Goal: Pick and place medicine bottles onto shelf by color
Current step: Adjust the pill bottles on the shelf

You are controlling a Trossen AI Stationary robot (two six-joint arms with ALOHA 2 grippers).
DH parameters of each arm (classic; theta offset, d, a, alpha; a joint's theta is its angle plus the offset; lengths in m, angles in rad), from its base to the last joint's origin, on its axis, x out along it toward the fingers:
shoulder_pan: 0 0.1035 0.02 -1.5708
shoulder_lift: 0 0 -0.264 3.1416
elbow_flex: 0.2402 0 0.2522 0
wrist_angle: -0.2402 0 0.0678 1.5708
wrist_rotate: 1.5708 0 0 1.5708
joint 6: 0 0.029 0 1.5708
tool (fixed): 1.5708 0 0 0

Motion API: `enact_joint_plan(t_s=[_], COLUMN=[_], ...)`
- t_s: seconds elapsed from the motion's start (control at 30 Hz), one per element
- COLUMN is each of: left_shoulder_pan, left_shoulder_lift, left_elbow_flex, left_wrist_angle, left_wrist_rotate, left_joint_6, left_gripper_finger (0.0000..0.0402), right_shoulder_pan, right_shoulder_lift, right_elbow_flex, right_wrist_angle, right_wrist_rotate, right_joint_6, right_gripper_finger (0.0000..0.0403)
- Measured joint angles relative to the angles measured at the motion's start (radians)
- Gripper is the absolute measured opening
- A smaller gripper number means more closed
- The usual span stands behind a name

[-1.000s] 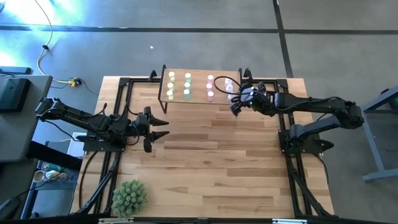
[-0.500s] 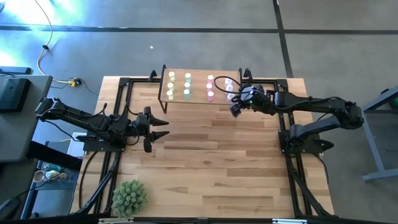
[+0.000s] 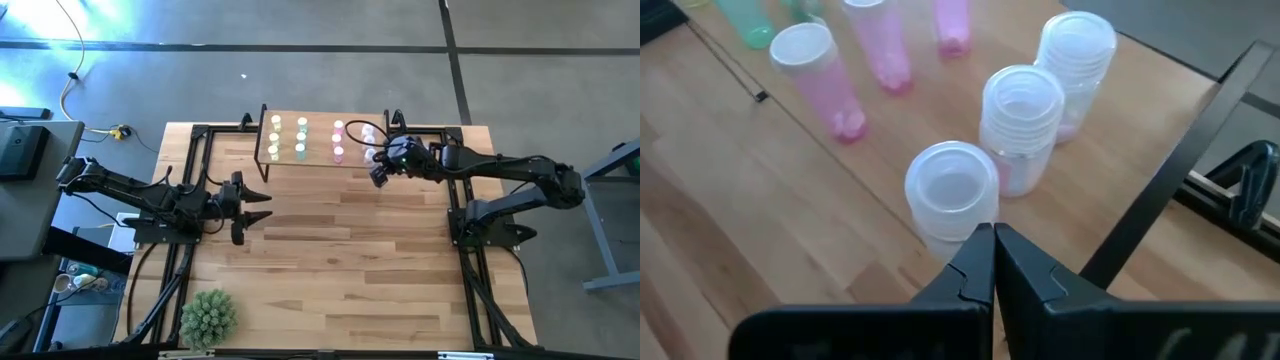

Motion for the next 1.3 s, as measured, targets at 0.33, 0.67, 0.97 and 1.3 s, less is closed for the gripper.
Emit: enact_joint_plan(t_s=[0.33, 0.67, 0.97, 1.3], left_shoulder_pan=[0.000, 0.000, 0.000, 0.000], left_shoulder_lift=[0.000, 0.000, 0.000, -0.010], left_elbow_flex=[0.000, 0.000, 0.000, 0.000], left_wrist_angle=[-0.021, -0.021, -0.026, -0.031], left_wrist_rotate=[0.000, 0.000, 0.000, 0.000], left_joint_6=[0.000, 0.000, 0.000, -0.022], left_gripper_finger=[0.0186, 0.0186, 0.0186, 0.0186], right_shoulder_pan=[-0.015, -0.015, -0.015, 0.014], right_shoulder_lift=[0.000, 0.000, 0.000, -0.010], right_elbow_flex=[0.000, 0.000, 0.009, 0.129], right_wrist_angle=[0.008, 0.035, 0.022, -0.095], right_wrist_rotate=[-0.039, -0.037, -0.034, -0.012], right_joint_6=[-0.041, -0.053, -0.078, -0.103], right_gripper_finger=[0.0000, 0.0000, 0.0000, 0.0000])
